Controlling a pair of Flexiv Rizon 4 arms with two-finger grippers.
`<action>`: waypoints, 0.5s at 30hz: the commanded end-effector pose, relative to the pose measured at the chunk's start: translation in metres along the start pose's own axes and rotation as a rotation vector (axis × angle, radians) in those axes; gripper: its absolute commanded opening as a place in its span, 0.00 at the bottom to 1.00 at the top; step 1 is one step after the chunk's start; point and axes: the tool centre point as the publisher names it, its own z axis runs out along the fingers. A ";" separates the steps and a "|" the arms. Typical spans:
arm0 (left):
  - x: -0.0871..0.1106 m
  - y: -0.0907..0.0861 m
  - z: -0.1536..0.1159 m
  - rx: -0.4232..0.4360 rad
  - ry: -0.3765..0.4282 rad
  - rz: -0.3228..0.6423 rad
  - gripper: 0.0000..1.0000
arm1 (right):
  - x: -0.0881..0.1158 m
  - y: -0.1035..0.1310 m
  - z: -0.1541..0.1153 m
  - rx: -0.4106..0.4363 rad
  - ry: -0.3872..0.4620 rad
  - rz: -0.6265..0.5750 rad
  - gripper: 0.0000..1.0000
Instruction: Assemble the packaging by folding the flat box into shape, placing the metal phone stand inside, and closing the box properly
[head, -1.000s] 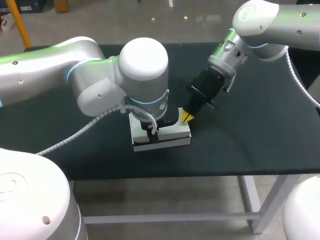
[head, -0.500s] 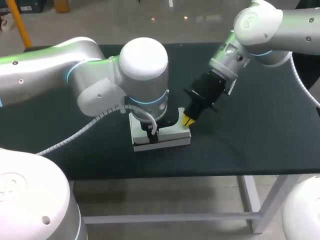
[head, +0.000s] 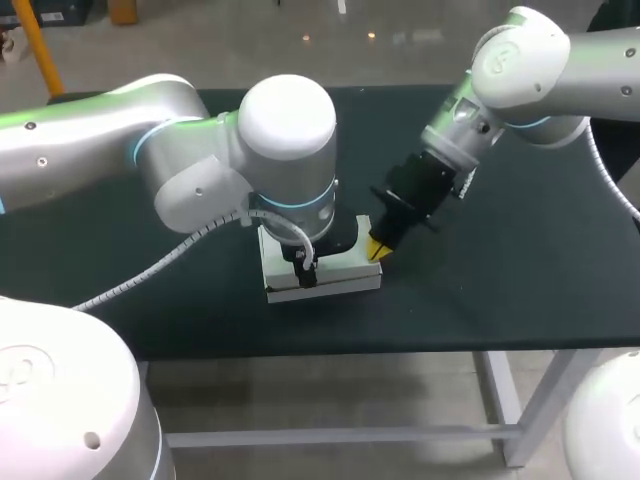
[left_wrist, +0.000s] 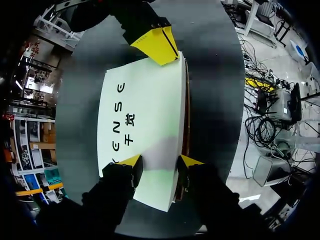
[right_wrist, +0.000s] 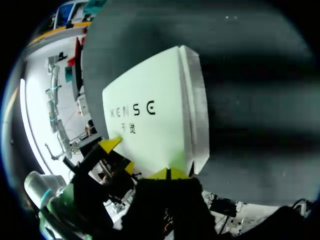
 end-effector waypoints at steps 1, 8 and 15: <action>0.002 0.000 0.000 0.000 -0.002 0.001 0.49 | -0.001 0.002 0.000 0.002 0.002 0.002 0.00; 0.004 0.001 0.000 -0.003 -0.001 0.007 0.50 | -0.002 0.005 -0.001 -0.001 0.011 0.000 0.00; 0.006 0.002 -0.001 0.000 0.003 0.015 0.52 | -0.002 0.005 0.000 -0.005 0.009 0.001 0.00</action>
